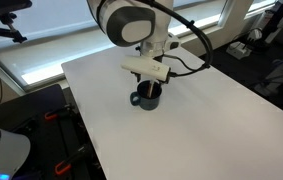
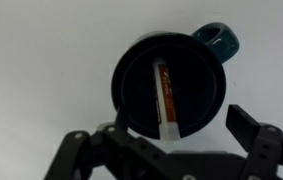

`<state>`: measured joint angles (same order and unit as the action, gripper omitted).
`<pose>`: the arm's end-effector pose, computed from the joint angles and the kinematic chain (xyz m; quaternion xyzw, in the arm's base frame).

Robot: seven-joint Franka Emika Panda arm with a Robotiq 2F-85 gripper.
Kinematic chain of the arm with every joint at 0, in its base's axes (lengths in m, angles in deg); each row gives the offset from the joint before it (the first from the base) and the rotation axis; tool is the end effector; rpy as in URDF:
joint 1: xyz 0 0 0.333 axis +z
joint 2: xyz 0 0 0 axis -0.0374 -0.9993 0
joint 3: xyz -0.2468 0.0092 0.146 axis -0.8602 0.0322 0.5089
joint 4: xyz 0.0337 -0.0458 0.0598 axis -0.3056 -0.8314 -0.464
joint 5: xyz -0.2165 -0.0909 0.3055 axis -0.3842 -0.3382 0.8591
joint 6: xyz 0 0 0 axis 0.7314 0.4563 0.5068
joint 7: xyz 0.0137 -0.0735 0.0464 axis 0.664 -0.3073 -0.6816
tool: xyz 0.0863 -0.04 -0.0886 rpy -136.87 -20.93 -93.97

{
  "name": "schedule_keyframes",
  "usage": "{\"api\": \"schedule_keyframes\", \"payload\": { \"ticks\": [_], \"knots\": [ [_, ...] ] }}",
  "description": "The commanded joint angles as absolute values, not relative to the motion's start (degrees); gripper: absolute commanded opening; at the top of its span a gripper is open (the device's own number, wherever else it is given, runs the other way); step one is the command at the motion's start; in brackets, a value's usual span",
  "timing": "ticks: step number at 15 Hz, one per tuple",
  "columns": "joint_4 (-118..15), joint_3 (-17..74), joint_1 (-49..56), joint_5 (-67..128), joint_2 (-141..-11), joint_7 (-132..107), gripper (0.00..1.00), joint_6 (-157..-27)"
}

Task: Remove the marker from the mug.

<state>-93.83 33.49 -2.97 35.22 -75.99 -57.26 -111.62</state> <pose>0.5076 -0.0381 0.1688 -0.9556 -0.2932 -0.0278 0.0003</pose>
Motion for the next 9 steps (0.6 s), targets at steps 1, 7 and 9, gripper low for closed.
{"api": "schedule_keyframes", "payload": {
  "ticks": [1, 7, 9],
  "knots": [
    [-93.6, 36.1, -4.5, 35.2, -78.3, -58.1, 1.00, -115.8],
    [-90.8, 39.1, -8.3, 37.3, -80.8, -58.6, 1.00, -114.5],
    [-90.5, 39.8, -9.4, 37.6, -80.9, -58.8, 1.00, -114.2]
  ]
}}
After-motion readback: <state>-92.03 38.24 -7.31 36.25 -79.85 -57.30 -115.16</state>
